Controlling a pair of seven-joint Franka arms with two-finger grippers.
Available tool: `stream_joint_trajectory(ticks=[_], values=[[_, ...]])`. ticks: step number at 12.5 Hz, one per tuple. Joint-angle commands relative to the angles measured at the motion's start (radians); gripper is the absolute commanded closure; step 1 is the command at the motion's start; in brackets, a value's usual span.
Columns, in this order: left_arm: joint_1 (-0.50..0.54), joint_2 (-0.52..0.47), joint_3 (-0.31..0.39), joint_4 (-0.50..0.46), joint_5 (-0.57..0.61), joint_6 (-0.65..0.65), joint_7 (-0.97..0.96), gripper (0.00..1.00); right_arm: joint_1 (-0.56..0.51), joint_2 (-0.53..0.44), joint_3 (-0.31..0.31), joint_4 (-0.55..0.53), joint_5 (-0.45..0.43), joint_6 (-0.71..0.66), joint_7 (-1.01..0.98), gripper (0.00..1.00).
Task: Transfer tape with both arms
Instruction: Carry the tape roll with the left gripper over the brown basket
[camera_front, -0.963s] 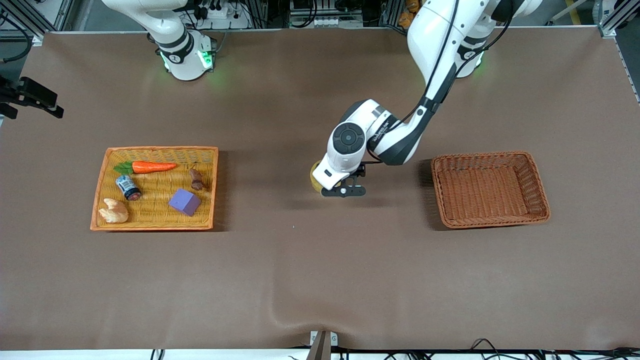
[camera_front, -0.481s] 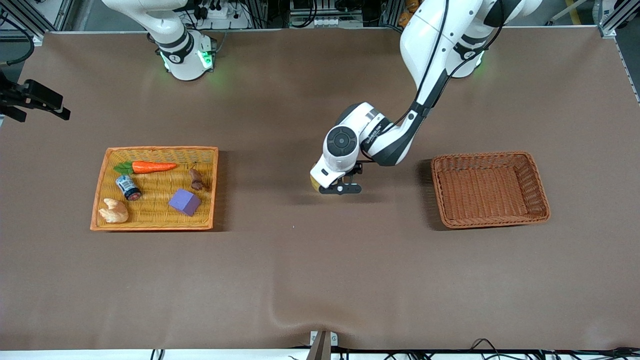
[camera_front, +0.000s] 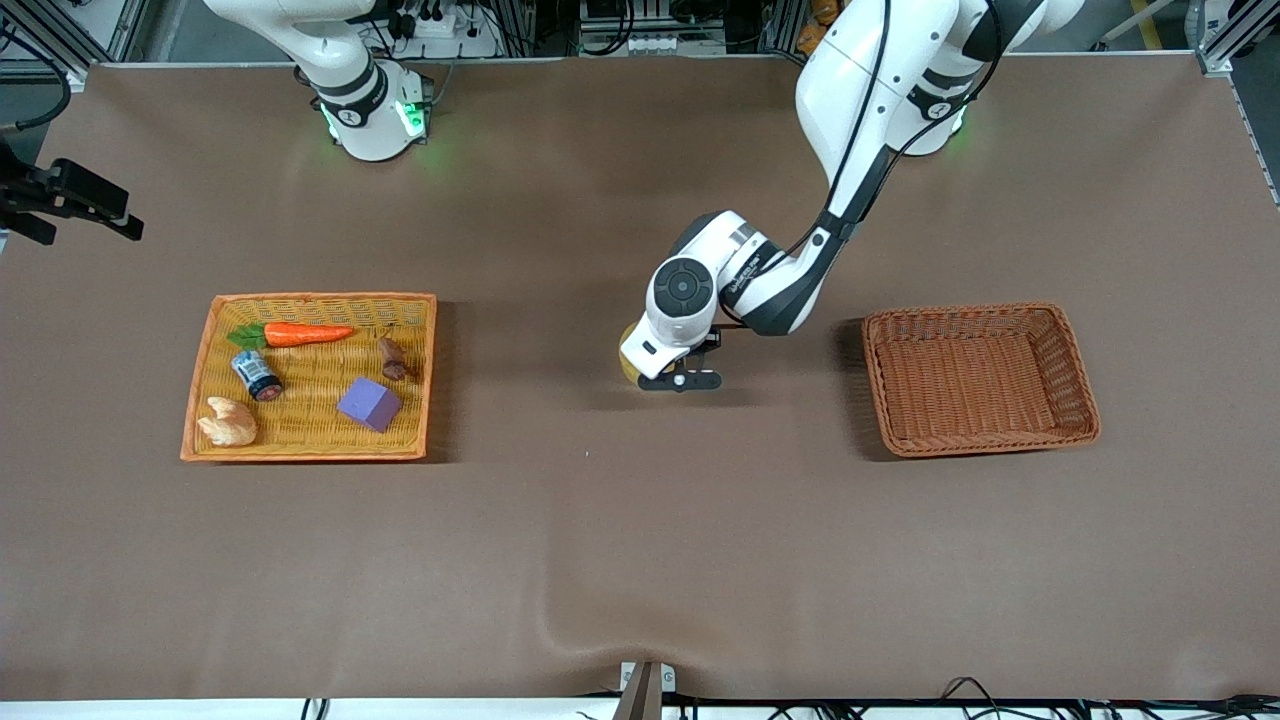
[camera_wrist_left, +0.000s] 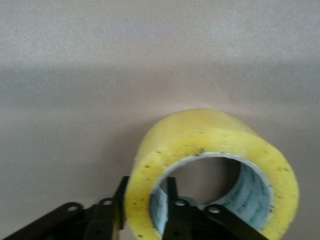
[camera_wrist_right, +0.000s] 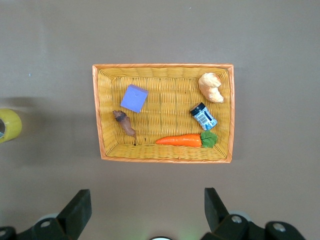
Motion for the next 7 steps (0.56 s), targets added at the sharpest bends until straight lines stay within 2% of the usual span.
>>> stream_joint_trajectory(ticks=[1,4,7], values=[[0.003,-0.051,0.003,-0.004,0.008,-0.037,-0.028,1.00,0.000,0.007,0.005,0.010,0.011,-0.008,0.000,0.00],[0.052,-0.199,0.003,-0.037,0.008,-0.159,-0.023,1.00,-0.003,0.028,0.005,0.013,0.011,-0.005,-0.001,0.00],[0.124,-0.397,0.005,-0.157,0.013,-0.164,0.003,1.00,-0.011,0.025,0.003,0.013,0.010,-0.014,0.002,0.00]])
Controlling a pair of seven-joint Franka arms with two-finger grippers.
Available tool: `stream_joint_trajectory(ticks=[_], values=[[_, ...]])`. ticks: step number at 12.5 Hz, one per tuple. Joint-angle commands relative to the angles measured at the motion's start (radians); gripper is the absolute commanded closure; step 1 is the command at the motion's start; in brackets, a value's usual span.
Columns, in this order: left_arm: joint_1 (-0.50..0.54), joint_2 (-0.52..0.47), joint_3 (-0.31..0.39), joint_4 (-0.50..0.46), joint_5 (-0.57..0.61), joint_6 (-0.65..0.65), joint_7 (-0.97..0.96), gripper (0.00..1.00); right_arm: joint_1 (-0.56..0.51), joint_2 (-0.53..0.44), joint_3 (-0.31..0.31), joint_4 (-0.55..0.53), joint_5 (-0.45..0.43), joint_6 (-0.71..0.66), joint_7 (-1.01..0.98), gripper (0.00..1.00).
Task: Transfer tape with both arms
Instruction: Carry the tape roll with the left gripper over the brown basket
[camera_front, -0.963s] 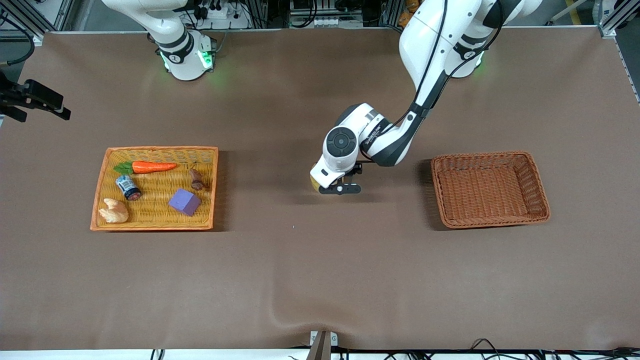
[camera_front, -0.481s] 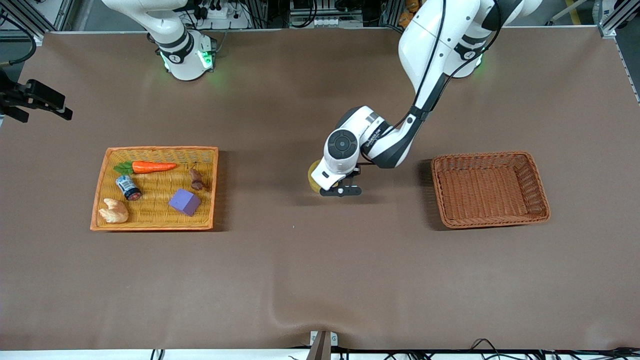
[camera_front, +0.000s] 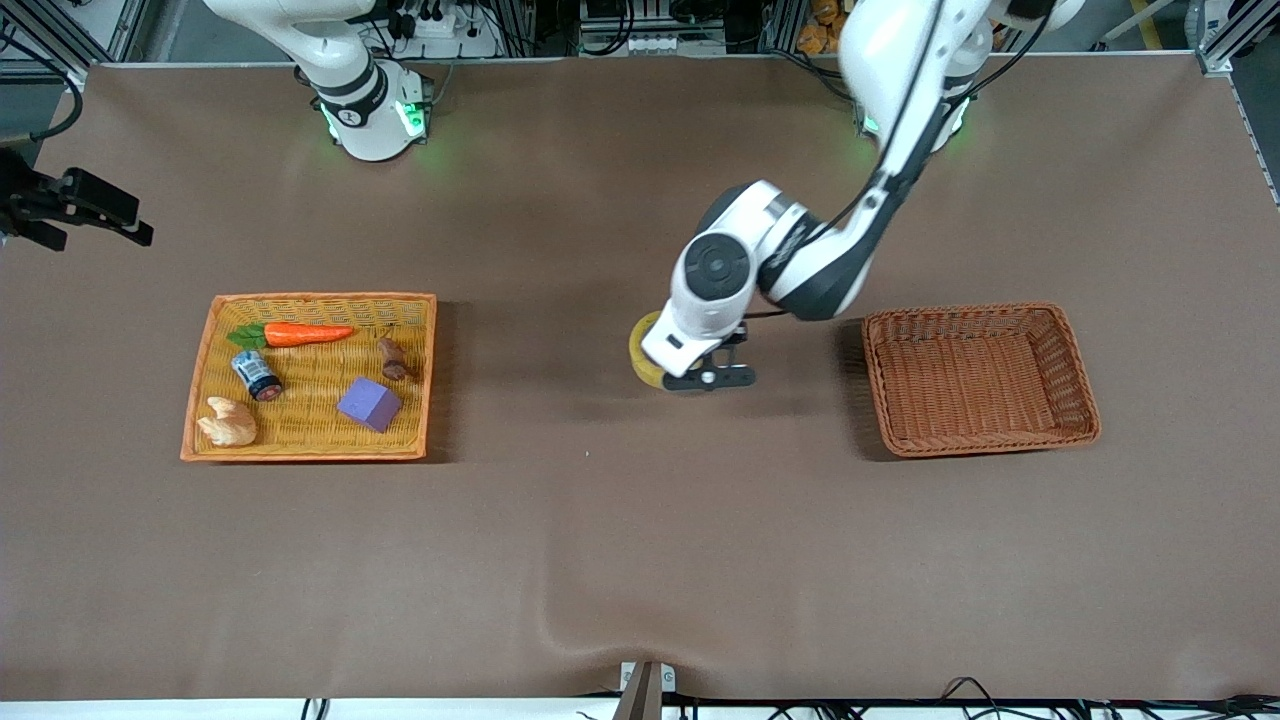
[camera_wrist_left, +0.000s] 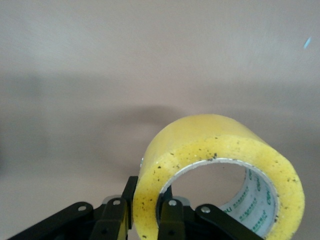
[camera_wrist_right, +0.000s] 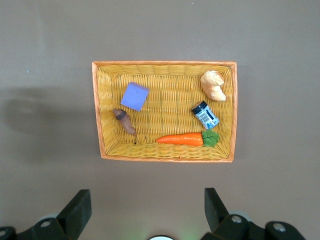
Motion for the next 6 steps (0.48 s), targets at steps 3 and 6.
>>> stream_joint_trajectory(ticks=[3,6], values=[[0.131,-0.340,-0.003,-0.282,0.016,-0.005,0.007,1.00,-0.006,0.006,0.000,0.014,0.009,-0.013,0.002,0.00],[0.272,-0.474,-0.003,-0.463,0.017,-0.017,0.051,1.00,-0.015,0.008,0.000,0.011,0.008,-0.015,-0.004,0.00]])
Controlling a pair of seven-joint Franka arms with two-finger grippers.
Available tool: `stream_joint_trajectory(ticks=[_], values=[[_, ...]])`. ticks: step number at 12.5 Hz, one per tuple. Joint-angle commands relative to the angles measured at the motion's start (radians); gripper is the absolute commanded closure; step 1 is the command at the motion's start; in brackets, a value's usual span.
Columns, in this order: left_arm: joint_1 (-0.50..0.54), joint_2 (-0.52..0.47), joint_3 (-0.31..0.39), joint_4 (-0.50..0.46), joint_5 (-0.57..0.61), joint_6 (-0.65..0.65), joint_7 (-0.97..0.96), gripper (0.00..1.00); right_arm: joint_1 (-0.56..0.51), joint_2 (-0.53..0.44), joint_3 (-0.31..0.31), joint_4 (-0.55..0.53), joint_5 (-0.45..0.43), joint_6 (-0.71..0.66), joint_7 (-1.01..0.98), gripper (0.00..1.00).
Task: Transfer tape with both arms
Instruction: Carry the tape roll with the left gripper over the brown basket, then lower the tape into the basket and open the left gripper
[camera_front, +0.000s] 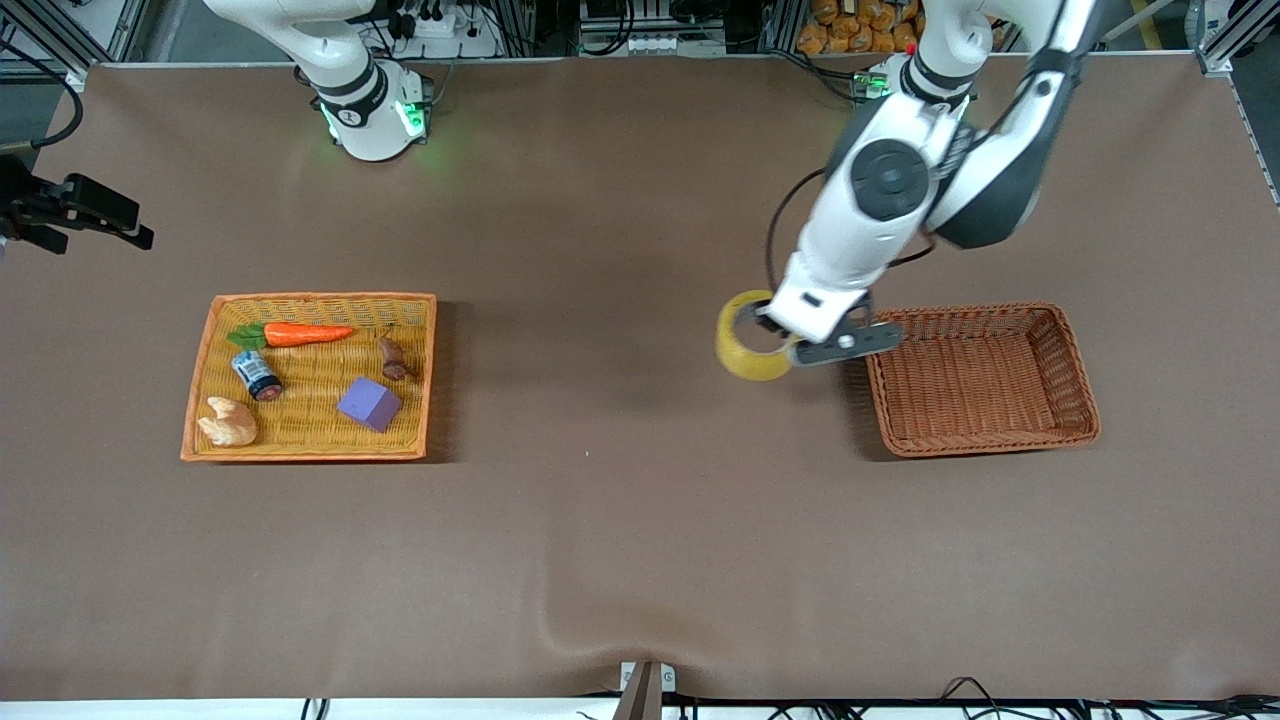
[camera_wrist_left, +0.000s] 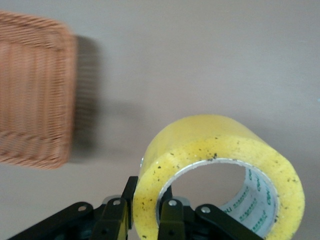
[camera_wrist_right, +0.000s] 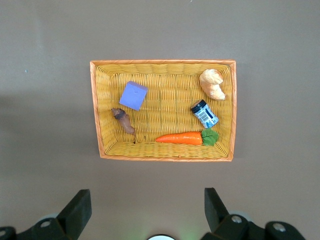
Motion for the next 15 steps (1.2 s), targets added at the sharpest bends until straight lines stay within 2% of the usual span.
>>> stream_joint_trajectory(ticks=[1,5,7,12,15], values=[[0.142,-0.132,-0.009,-0.190,0.013,0.009,0.102,1.00,-0.013,0.006,0.005,0.010,0.008,-0.012,-0.004,0.00],[0.389,-0.084,-0.009,-0.217,0.013,0.025,0.395,1.00,-0.014,0.004,0.003,0.007,0.008,-0.018,-0.012,0.00],[0.500,-0.022,-0.010,-0.217,0.013,0.102,0.565,1.00,-0.010,0.004,0.003,0.007,0.008,-0.030,-0.011,0.00],[0.604,0.165,-0.010,-0.217,0.013,0.318,0.751,1.00,-0.013,0.004,0.003,0.007,0.008,-0.027,0.002,0.00],[0.607,0.213,-0.009,-0.208,0.013,0.335,0.762,0.99,-0.011,0.004,0.003,0.011,-0.014,-0.002,-0.009,0.00]])
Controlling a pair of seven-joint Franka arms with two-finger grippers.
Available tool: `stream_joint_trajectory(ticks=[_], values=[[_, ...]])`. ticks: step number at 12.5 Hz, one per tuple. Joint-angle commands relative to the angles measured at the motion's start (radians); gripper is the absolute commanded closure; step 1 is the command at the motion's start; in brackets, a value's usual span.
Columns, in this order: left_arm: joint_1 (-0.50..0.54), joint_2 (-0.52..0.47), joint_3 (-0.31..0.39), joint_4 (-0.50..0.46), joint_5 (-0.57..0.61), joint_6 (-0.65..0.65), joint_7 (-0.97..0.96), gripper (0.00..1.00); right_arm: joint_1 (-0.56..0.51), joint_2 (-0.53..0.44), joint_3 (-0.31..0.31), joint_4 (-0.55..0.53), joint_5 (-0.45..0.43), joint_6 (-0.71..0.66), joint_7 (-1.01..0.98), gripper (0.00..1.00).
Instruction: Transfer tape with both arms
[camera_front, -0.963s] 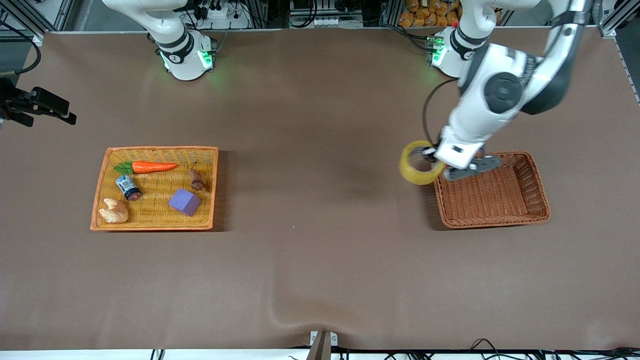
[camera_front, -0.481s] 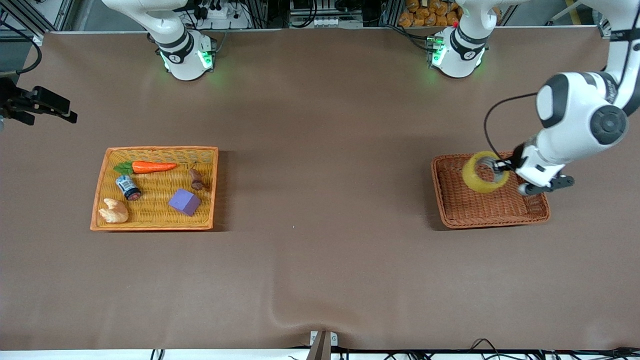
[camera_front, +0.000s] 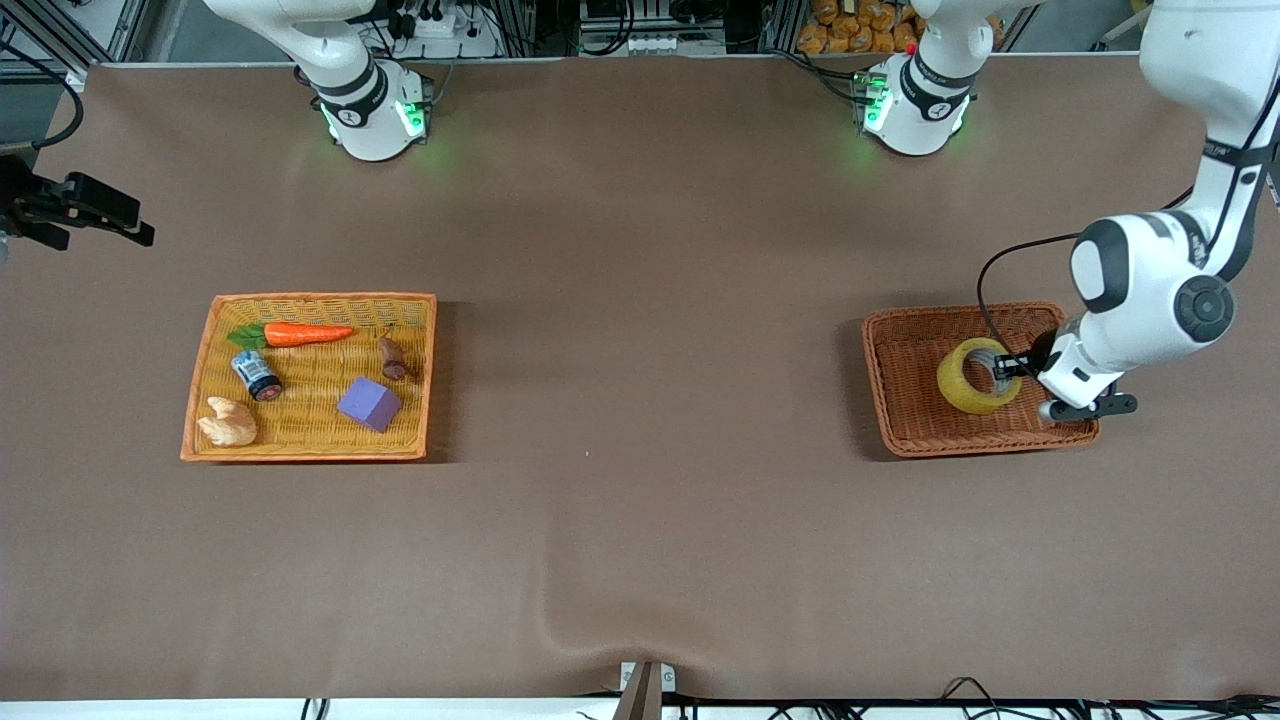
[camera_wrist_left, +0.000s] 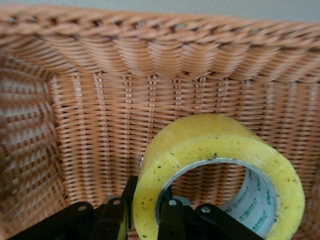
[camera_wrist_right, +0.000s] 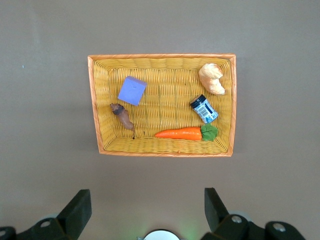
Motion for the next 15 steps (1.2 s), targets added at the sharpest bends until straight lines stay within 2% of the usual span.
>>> stream_joint_trajectory(ticks=[1,2,5,10,12,15], values=[[0.013,0.011,-0.015,0.021,0.011,0.001,0.015,0.61,-0.010,0.003,0.005,0.009,-0.017,0.021,-0.009,0.00],[0.016,0.010,-0.015,0.027,0.011,-0.002,0.018,0.01,-0.009,0.003,0.005,0.009,-0.023,0.023,-0.009,0.00],[0.010,-0.056,-0.018,0.040,0.011,-0.024,0.018,0.00,-0.008,0.003,0.007,0.010,-0.038,0.041,-0.012,0.00],[0.004,-0.259,-0.091,0.156,0.011,-0.305,-0.011,0.00,-0.010,0.000,0.007,0.009,-0.038,0.037,-0.014,0.00],[0.004,-0.303,-0.105,0.252,0.011,-0.447,-0.014,0.00,-0.007,-0.002,0.007,0.010,-0.038,0.038,-0.014,0.00],[0.009,-0.294,-0.104,0.473,0.053,-0.668,-0.014,0.00,-0.007,-0.005,0.007,0.010,-0.038,0.037,-0.014,0.00]])
